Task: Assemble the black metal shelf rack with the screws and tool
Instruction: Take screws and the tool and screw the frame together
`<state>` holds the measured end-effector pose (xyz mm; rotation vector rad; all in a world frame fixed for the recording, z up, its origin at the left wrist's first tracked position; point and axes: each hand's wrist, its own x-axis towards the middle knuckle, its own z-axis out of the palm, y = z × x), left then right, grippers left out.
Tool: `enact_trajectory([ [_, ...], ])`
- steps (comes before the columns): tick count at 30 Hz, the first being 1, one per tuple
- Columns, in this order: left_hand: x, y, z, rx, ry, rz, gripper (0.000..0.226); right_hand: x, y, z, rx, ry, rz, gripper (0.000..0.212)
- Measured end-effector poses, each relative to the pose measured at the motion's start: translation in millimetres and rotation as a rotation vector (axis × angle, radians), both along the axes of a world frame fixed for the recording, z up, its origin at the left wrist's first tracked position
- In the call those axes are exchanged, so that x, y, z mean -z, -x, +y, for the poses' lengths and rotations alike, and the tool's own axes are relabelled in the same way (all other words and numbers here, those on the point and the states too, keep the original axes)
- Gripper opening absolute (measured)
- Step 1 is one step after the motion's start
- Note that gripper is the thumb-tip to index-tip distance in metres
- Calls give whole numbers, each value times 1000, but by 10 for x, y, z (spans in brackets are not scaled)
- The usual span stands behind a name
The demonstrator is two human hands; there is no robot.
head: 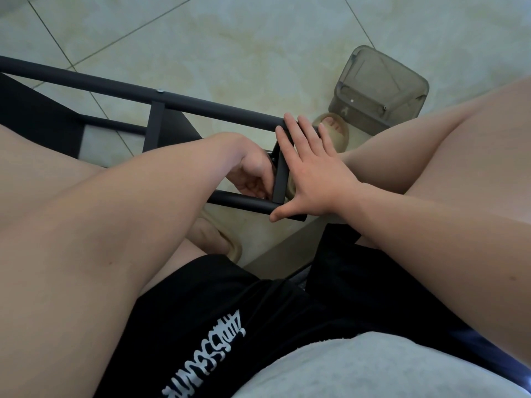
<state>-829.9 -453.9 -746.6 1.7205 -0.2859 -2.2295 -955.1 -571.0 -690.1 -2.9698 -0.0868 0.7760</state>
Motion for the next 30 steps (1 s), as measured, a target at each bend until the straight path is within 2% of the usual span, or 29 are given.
enact_trajectory([
  [12, 51, 22, 43, 9, -18, -19, 7, -16, 2, 9, -5, -7, 5, 154],
  [25, 70, 22, 74, 12, -15, -2, 21, -14, -16, -13, 0, -7, 6, 155],
  [30, 57, 13, 20, 9, -16, -23, 8, -5, 7, 13, -6, -1, -1, 155],
])
